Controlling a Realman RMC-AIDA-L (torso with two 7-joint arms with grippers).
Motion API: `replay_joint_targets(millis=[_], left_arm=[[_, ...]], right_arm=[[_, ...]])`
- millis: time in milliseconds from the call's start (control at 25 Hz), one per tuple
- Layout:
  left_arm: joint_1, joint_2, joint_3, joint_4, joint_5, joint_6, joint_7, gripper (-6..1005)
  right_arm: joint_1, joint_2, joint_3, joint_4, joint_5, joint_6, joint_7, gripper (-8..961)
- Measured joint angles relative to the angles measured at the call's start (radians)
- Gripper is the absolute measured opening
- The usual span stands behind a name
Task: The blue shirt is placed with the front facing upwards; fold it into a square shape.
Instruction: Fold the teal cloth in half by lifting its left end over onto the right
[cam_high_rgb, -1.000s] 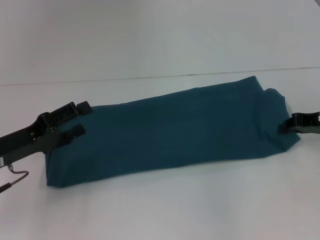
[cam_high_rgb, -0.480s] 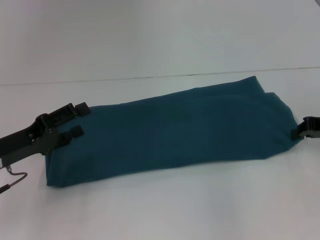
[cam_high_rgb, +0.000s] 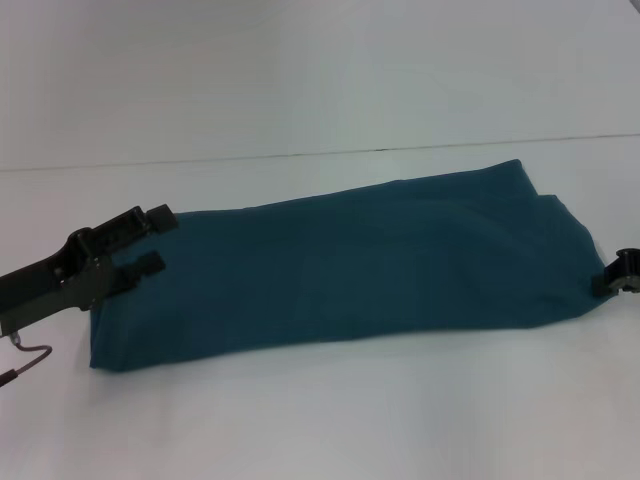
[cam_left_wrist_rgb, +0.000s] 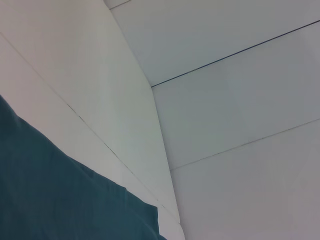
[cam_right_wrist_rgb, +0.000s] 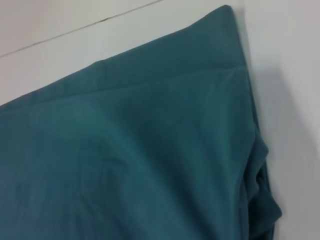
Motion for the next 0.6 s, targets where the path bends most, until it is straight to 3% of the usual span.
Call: replay_joint_targets(millis=[400, 520, 600], left_arm=[[0.002, 0.001, 0.000, 0.000, 0.000, -0.001, 0.001, 908], [0.003, 0.002, 0.000, 0.000, 0.001, -0.001, 0.001, 908], [0.003, 0.002, 0.000, 0.000, 0.001, -0.002, 0.001, 908]], right_arm=[[-0.007, -0.032, 0.019, -0.017, 0.001, -0.014, 0.022, 13], [-0.018, -0.034, 0.034, -0.055, 0.001, -0.017, 0.044, 64], [-0.029, -0.036, 0.046, -0.088, 0.002, -0.014, 0.064, 156]])
